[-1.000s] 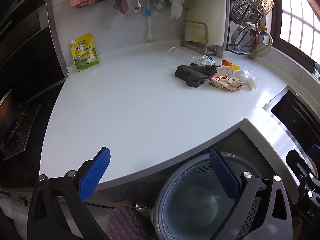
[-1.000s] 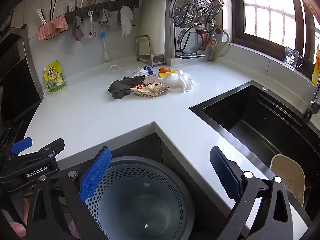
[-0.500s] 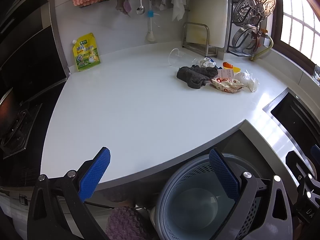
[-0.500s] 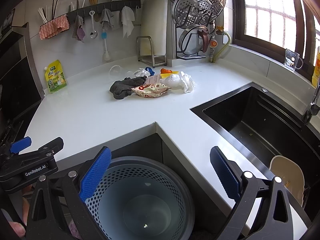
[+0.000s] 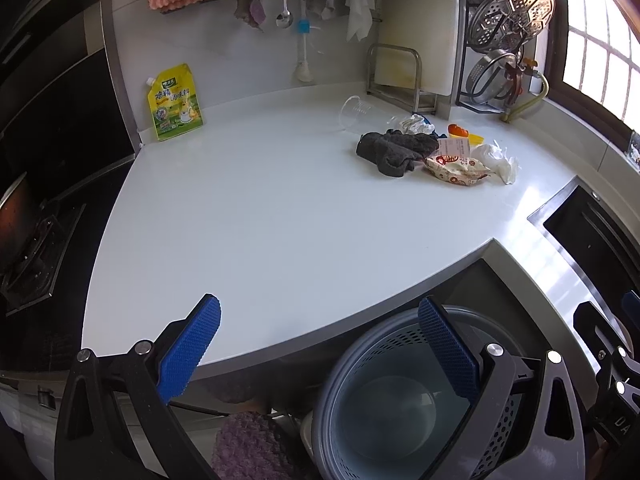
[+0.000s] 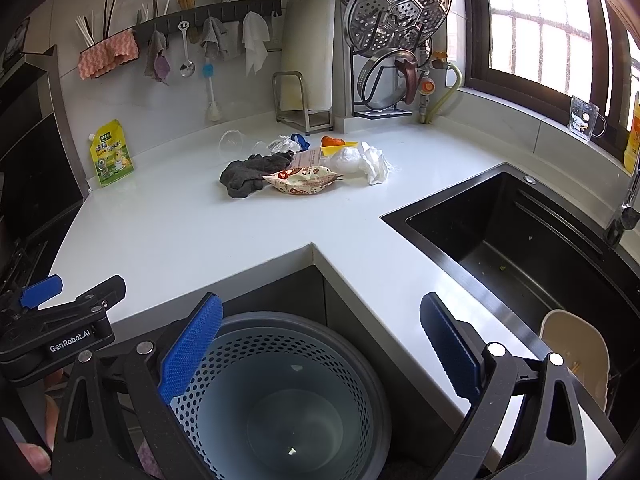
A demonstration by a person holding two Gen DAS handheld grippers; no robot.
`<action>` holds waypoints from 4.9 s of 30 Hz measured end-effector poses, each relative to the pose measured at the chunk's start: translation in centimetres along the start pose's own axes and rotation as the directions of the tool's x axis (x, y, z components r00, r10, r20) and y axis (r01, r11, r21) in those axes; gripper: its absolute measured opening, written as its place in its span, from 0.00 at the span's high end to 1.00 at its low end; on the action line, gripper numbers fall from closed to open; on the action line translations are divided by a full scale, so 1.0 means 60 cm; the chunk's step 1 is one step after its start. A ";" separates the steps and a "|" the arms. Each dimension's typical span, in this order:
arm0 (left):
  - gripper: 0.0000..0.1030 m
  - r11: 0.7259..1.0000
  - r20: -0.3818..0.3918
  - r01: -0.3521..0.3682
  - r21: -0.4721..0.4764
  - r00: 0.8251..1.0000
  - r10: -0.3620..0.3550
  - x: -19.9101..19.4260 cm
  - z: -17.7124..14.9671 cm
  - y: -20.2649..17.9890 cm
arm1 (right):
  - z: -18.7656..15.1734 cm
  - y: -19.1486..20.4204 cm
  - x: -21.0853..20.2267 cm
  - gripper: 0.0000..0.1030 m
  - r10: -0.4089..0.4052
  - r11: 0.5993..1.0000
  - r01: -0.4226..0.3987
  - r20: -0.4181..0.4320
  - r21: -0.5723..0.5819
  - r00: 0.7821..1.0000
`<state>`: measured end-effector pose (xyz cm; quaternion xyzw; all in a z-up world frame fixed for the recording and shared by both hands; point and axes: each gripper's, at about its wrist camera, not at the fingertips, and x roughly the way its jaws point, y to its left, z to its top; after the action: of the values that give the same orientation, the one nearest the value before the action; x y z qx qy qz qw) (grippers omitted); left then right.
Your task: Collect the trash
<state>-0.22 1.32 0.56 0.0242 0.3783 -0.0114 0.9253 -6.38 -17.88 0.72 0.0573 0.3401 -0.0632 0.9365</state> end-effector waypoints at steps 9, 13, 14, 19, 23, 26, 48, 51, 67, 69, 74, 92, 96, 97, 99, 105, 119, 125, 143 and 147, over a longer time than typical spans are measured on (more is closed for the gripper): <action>0.06 1.000 -0.004 0.005 0.001 1.000 -0.005 0.001 -0.001 0.002 | -0.001 0.000 0.000 0.08 0.001 1.000 -0.001 -0.002 0.002 1.000; 0.06 1.000 -0.001 0.002 0.008 1.000 -0.002 0.000 -0.003 -0.001 | -0.002 -0.002 0.001 0.08 0.001 1.000 -0.001 0.001 0.008 1.000; 0.06 1.000 -0.001 0.002 0.008 1.000 -0.002 -0.001 -0.003 -0.002 | -0.002 -0.003 0.001 0.08 0.003 1.000 -0.003 0.000 0.010 1.000; 0.06 1.000 -0.001 0.000 0.008 1.000 0.000 -0.001 -0.004 -0.005 | -0.003 -0.006 0.004 0.08 0.008 1.000 -0.008 -0.003 0.015 1.000; 0.06 1.000 -0.001 0.002 0.009 1.000 -0.002 -0.001 -0.004 -0.004 | -0.002 -0.006 0.003 0.08 0.008 1.000 -0.008 -0.003 0.014 1.000; 0.06 1.000 0.001 -0.001 0.008 1.000 0.001 -0.002 -0.004 -0.004 | -0.003 -0.008 0.004 0.08 0.010 1.000 -0.010 -0.002 0.019 1.000; 0.06 1.000 0.009 -0.013 0.003 1.000 0.013 -0.003 -0.002 -0.004 | -0.003 -0.010 0.002 0.08 0.018 1.000 -0.018 0.010 0.024 1.000; 0.06 1.000 0.008 -0.013 0.004 1.000 0.013 -0.003 -0.002 -0.005 | -0.004 -0.010 0.002 0.08 0.022 0.999 -0.022 0.011 0.028 1.000; 0.06 1.000 -0.003 0.005 0.009 1.000 -0.005 0.051 0.035 -0.005 | 0.028 -0.037 0.060 0.08 0.055 0.998 -0.055 0.013 0.032 0.998; 0.06 1.000 0.003 0.010 0.013 1.000 -0.010 0.063 0.050 -0.006 | 0.041 -0.038 0.073 0.08 0.026 1.000 -0.026 0.027 0.010 0.999; 0.06 0.999 0.022 0.021 0.028 1.000 -0.022 0.102 0.090 -0.010 | 0.086 -0.040 0.129 0.08 0.043 0.999 -0.042 0.020 -0.031 0.999; 0.06 0.999 -0.028 0.032 0.002 0.999 -0.032 0.222 0.147 -0.018 | 0.218 0.006 0.348 0.08 0.137 0.970 -0.153 -0.093 -0.187 0.986; 0.06 0.999 -0.034 0.034 -0.002 0.999 -0.034 0.234 0.151 -0.016 | 0.225 0.012 0.374 0.08 0.123 0.966 -0.145 -0.111 -0.216 0.986; 0.06 0.999 -0.036 0.034 -0.004 0.999 -0.035 0.236 0.151 -0.016 | 0.226 0.013 0.382 0.08 0.124 0.965 -0.147 -0.119 -0.217 0.985; 0.06 0.999 -0.040 0.037 -0.009 0.999 -0.037 0.241 0.153 -0.015 | 0.228 0.015 0.394 0.08 0.132 0.962 -0.161 -0.139 -0.219 0.981; 0.06 0.999 -0.051 0.045 -0.011 0.998 -0.045 0.250 0.157 -0.021 | 0.236 0.029 0.420 0.08 0.094 0.956 -0.136 -0.167 -0.260 0.982; 0.06 0.999 -0.048 0.053 -0.012 0.997 -0.053 0.253 0.168 -0.030 | 0.235 0.041 0.437 0.28 0.095 0.947 -0.153 -0.209 -0.282 0.973; 0.06 0.998 -0.057 0.064 -0.014 0.996 -0.065 0.260 0.174 -0.040 | 0.228 0.039 0.421 0.68 0.105 0.943 -0.163 -0.204 -0.290 0.973; 0.06 0.997 -0.044 0.076 -0.017 0.996 -0.076 0.288 0.207 -0.073 | 0.209 -0.046 0.344 0.83 0.209 0.970 -0.223 -0.129 -0.102 0.969; 0.06 0.996 -0.035 0.082 -0.023 0.996 -0.083 0.305 0.223 -0.088 | 0.208 -0.075 0.320 0.83 0.217 0.973 -0.222 -0.097 -0.055 0.971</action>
<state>21.97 -4.69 -2.94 -0.0013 0.3955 -0.0452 0.9174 15.38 -25.69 -2.40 0.0668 0.3756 0.0545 0.9228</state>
